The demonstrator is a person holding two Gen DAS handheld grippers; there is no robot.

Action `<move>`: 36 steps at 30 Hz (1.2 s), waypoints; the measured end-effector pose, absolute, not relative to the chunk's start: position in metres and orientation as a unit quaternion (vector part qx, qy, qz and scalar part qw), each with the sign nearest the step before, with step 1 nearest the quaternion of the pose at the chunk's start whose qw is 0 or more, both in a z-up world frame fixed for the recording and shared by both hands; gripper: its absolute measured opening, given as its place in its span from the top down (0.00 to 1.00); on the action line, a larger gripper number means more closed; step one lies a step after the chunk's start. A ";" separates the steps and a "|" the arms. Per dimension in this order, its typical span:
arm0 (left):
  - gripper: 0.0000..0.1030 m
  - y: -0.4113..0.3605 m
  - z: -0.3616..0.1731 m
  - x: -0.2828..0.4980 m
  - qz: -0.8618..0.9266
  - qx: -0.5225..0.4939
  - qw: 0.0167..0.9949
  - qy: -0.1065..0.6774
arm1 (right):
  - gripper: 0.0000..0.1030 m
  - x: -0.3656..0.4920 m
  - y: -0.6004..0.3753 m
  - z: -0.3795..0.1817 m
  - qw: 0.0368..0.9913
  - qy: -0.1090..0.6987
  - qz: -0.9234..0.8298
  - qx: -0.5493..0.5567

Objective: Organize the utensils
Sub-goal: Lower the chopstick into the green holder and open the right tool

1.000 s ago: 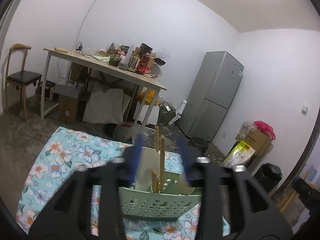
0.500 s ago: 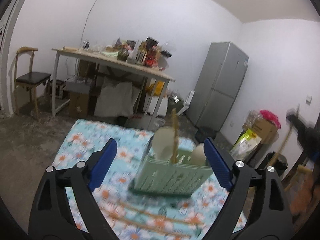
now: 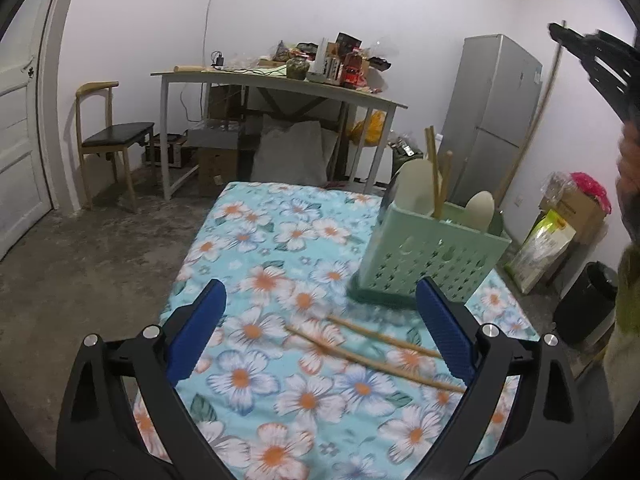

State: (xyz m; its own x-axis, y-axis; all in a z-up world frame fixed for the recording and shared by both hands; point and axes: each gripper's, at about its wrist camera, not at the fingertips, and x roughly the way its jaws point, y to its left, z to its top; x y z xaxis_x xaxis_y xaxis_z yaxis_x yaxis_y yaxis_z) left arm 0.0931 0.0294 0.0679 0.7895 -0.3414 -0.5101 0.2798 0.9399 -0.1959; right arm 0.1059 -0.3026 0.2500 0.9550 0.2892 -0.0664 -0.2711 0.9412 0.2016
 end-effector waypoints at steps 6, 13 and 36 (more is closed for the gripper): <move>0.10 0.030 0.061 0.091 -0.164 -0.061 0.940 0.292 | 0.94 0.158 -0.318 0.230 0.982 0.086 0.116 0.122; 0.10 0.025 0.056 0.089 -0.163 -0.044 0.940 0.297 | 0.94 0.199 -0.322 0.189 0.979 0.136 0.089 0.126; 0.10 0.019 0.033 0.109 -0.086 -0.011 0.921 0.379 | 0.36 0.130 -0.340 0.161 0.971 0.167 0.081 0.150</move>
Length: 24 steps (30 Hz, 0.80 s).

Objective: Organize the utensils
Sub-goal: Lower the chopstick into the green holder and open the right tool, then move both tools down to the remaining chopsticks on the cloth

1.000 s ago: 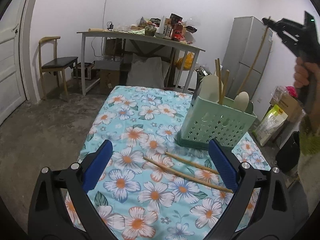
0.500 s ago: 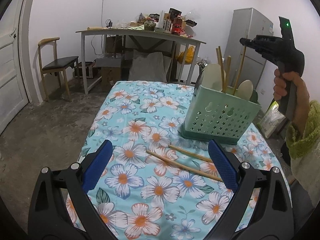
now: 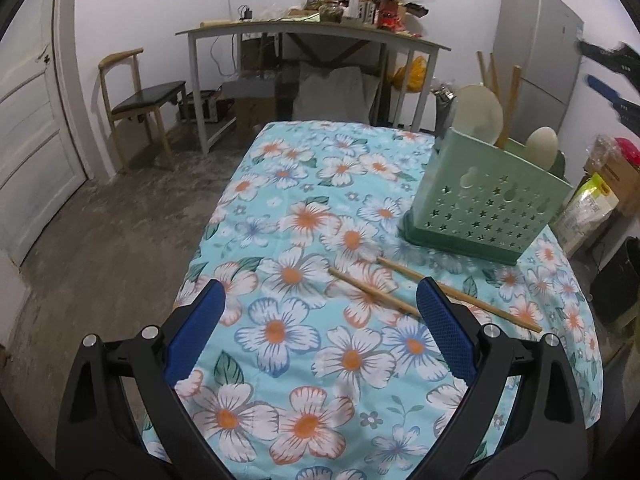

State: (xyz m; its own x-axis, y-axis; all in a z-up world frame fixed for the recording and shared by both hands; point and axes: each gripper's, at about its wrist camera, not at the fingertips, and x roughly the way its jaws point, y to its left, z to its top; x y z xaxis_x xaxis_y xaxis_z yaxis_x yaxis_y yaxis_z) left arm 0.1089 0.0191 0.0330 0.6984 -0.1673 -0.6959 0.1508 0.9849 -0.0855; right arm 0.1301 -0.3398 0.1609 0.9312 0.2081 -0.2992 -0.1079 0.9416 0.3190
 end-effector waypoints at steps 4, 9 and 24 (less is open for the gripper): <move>0.10 0.021 0.031 0.109 -0.079 -0.016 0.918 0.389 | 0.34 0.097 -0.338 0.150 0.970 0.171 0.081 0.155; 0.10 0.019 0.026 0.111 -0.076 -0.017 0.913 0.401 | 0.34 0.071 -0.331 0.111 0.957 0.218 0.088 0.169; 0.10 0.012 0.023 0.110 -0.064 0.003 0.908 0.415 | 0.30 0.065 -0.286 -0.003 0.899 0.368 0.093 0.217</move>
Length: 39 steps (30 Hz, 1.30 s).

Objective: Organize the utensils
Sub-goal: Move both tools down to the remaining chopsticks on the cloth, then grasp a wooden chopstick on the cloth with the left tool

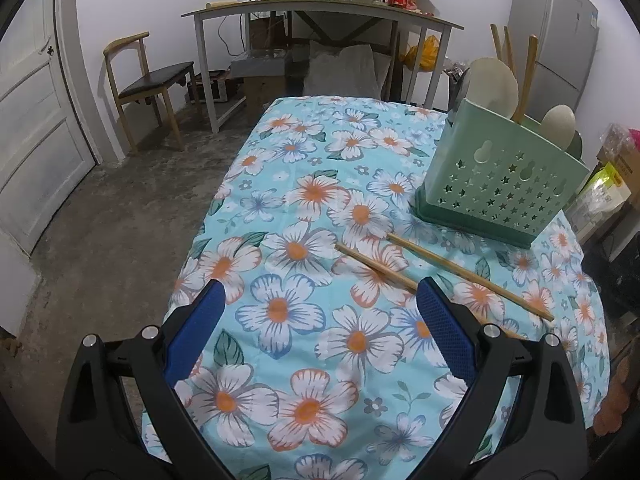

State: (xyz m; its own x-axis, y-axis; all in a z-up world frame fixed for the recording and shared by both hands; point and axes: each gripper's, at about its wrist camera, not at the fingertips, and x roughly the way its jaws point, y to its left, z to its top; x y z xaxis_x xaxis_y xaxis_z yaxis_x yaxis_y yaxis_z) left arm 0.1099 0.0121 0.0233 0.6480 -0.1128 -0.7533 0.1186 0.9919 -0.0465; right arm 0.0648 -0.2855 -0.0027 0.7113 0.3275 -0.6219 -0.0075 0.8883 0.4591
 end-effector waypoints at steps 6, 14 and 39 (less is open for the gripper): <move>0.10 0.009 0.022 0.111 -0.057 0.014 0.908 0.415 | 0.24 0.066 -0.281 -0.018 0.890 0.389 0.086 0.219; 0.10 0.000 0.013 0.113 -0.064 0.020 0.904 0.422 | 0.13 0.059 -0.288 -0.027 0.890 0.400 0.055 0.213; 0.44 -0.010 -0.047 0.147 -0.247 -0.226 0.817 0.469 | 0.13 0.034 -0.317 -0.032 0.888 0.380 0.028 0.258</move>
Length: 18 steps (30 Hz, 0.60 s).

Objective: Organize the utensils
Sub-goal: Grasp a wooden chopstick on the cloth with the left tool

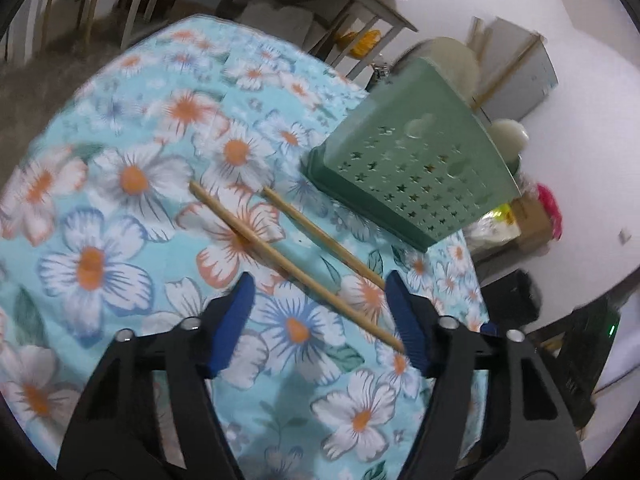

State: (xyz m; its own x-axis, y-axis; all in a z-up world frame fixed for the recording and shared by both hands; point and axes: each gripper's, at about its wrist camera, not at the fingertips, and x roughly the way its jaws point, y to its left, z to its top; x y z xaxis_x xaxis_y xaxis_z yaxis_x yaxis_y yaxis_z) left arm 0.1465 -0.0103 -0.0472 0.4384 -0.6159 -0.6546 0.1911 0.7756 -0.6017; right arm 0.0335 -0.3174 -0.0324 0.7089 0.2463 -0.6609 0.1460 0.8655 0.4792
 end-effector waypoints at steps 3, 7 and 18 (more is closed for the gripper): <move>0.54 -0.005 -0.063 0.156 -0.239 -0.268 0.797 0.486 | 0.13 0.033 -0.320 -0.033 0.887 0.378 0.028 0.263; 0.62 0.001 -0.073 0.163 -0.233 -0.306 0.786 0.483 | 0.13 0.032 -0.323 -0.036 0.886 0.379 0.027 0.266; 0.86 0.010 -0.089 0.175 -0.211 -0.340 0.778 0.485 | 0.13 0.033 -0.324 -0.039 0.883 0.380 0.028 0.274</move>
